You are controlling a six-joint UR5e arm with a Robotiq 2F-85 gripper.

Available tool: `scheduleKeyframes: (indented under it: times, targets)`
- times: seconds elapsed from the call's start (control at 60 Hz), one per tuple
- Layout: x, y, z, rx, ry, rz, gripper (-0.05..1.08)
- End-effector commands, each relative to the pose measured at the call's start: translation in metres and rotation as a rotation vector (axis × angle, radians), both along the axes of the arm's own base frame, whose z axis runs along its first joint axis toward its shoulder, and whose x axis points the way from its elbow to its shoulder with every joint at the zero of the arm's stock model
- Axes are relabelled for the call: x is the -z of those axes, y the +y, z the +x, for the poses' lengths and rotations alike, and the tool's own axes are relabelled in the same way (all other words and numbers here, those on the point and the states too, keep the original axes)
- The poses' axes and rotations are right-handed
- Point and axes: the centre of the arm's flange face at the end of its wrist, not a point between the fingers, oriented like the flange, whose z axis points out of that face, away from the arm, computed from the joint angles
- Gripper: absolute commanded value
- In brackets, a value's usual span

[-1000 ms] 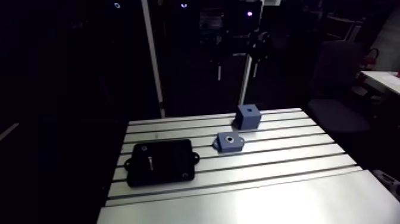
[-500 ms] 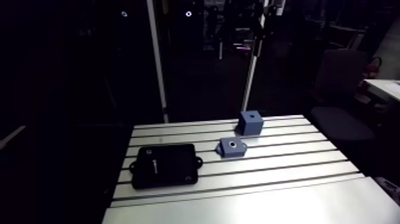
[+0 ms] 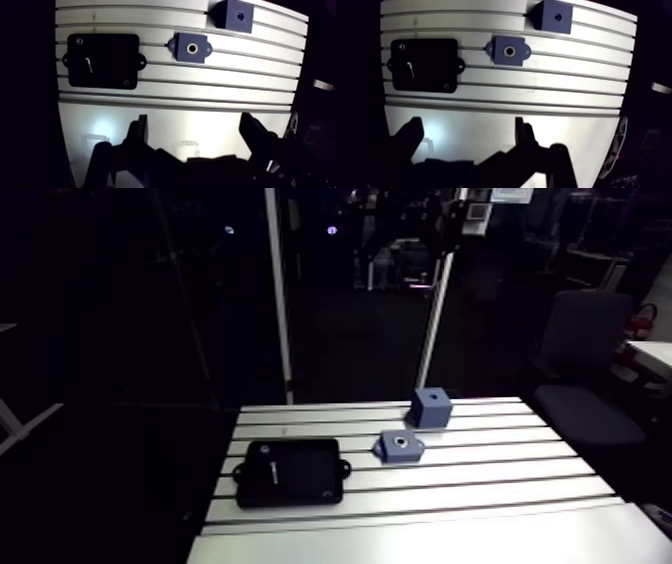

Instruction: Pick up the bearing and press it into the housing until flush.

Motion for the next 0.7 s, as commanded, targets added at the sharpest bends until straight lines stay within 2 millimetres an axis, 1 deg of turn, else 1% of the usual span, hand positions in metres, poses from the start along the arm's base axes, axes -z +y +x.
scheduleKeyframes:
  times: [0.017, 0.7]
  targets:
    - [-0.0007, -0.0015, 0.0024, -0.002, 0.002, 0.001, 0.01]
    - [0.0079, -0.0027, -0.0054, 0.0, -0.008, -0.011, 0.01]
